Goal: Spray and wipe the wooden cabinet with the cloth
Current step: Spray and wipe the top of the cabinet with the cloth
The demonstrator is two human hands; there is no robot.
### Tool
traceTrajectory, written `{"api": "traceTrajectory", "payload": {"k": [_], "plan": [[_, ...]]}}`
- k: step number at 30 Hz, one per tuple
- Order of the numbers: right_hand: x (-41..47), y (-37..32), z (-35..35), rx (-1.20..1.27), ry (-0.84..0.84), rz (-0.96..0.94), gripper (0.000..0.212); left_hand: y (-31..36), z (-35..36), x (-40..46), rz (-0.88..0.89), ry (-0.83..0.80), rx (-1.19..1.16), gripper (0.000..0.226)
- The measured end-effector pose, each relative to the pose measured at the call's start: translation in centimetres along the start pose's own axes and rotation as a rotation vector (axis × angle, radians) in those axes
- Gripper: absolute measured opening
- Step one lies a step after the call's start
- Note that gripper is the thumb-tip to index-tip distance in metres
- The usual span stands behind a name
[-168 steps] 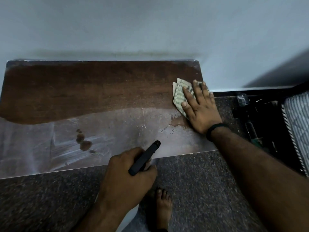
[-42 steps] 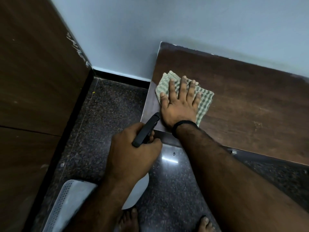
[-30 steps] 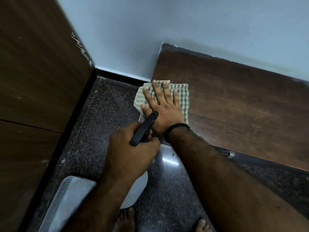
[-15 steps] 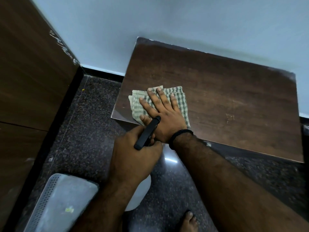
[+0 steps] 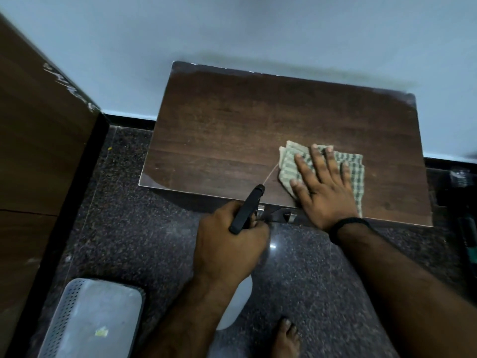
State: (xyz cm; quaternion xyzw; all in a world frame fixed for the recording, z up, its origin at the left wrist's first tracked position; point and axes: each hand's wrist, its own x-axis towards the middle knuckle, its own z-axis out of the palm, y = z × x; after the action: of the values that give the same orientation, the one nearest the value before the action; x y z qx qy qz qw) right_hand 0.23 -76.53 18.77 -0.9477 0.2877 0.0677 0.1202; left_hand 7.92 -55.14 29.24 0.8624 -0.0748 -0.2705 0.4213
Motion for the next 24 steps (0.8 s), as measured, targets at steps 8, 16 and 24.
{"api": "traceTrajectory", "payload": {"k": [8, 16, 24], "plan": [[-0.1, -0.4, 0.1, -0.005, -0.009, 0.123, 0.064, -3.5, -4.7, 1.4, -0.119, 0.140, 0.061, 0.023], [0.6, -4.4, 0.6, 0.028, 0.046, 0.286, 0.066, -6.6, -8.9, 1.4, -0.134, 0.179, 0.071, 0.035], [3.9, -12.5, 1.5, 0.015, 0.023, 0.202, 0.059, -9.5, -12.6, 1.4, -0.113, 0.188, 0.086, 0.022]]}}
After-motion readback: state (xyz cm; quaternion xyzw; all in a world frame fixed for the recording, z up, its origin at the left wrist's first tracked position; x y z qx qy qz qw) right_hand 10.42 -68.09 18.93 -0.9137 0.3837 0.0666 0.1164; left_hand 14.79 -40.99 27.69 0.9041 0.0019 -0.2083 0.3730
